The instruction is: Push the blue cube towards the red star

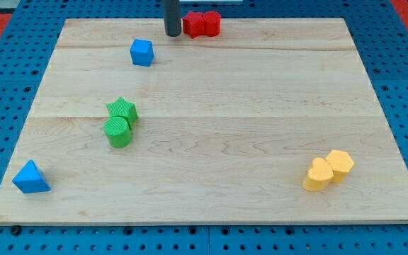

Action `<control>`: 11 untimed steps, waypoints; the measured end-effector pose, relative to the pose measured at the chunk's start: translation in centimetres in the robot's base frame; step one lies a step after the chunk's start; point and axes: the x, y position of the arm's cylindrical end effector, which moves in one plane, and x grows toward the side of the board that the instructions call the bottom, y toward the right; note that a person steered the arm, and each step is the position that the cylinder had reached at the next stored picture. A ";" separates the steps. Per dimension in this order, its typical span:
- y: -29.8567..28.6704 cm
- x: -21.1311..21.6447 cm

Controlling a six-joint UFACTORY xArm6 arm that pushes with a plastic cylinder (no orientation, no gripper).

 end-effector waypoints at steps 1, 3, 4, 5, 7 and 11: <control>-3.4 0.4; -11.6 1.8; -10.8 4.3; -11.3 4.6; -8.0 12.1; -6.9 7.0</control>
